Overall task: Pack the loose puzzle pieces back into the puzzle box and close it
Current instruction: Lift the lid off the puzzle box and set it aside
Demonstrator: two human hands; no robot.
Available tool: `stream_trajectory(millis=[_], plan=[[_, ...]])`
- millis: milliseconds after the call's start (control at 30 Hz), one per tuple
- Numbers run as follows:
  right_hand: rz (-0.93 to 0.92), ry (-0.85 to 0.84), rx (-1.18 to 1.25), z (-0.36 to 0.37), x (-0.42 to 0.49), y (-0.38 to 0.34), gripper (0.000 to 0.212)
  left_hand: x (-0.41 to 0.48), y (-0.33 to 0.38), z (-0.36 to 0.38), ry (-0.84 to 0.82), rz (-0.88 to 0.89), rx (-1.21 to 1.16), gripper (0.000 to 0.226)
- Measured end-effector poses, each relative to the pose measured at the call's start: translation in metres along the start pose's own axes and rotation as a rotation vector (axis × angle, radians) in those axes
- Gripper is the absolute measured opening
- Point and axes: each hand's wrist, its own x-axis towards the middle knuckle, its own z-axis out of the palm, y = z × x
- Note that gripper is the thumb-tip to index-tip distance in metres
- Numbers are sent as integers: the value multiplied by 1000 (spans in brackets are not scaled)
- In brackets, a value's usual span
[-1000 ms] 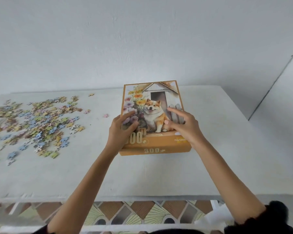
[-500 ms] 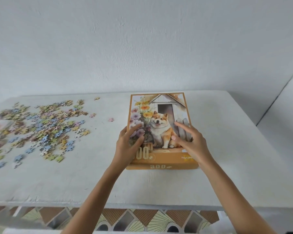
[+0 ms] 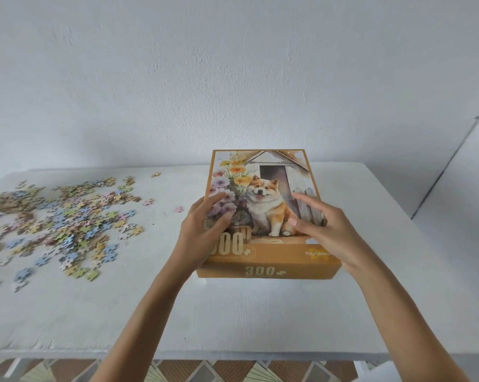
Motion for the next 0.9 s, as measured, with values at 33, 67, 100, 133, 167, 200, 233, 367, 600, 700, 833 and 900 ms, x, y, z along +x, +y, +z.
stream_trajectory(millis=[33, 67, 100, 133, 167, 200, 233, 367, 600, 700, 833, 900], plan=[[-2, -5, 5, -5, 2, -3, 53, 5, 6, 0, -11, 11, -4, 39], [-7, -5, 5, -12, 6, -6, 53, 10, 11, 1, -20, 25, -7, 39], [-13, 2, 1, -18, 10, -8, 53, 17, 18, 3, -29, 41, -6, 39], [-18, 16, -4, -26, 15, -10, 52, 25, 24, 7, -38, 60, -1, 39], [-24, 32, -12, -34, 21, -12, 52, 33, 30, 12, -49, 78, 4, 38], [-25, 48, -23, -42, 27, -12, 51, 42, 36, 18, -61, 92, 12, 38], [-26, 65, -35, -51, 34, -13, 50, 52, 42, 25, -74, 108, 22, 39], [-13, 135, -76, -88, 59, -8, 44, 93, 59, 62, -138, 139, 73, 43], [63, 180, -138, -149, 108, 24, 42, 149, 75, 134, -231, 122, 126, 49], [100, 165, -165, -163, 128, 44, 43, 163, 74, 159, -266, 85, 154, 49], [155, 135, -165, -175, 151, 72, 44, 182, 63, 187, -302, 55, 184, 51], [167, 116, -153, -178, 159, 84, 44, 188, 57, 197, -325, 37, 210, 51]])
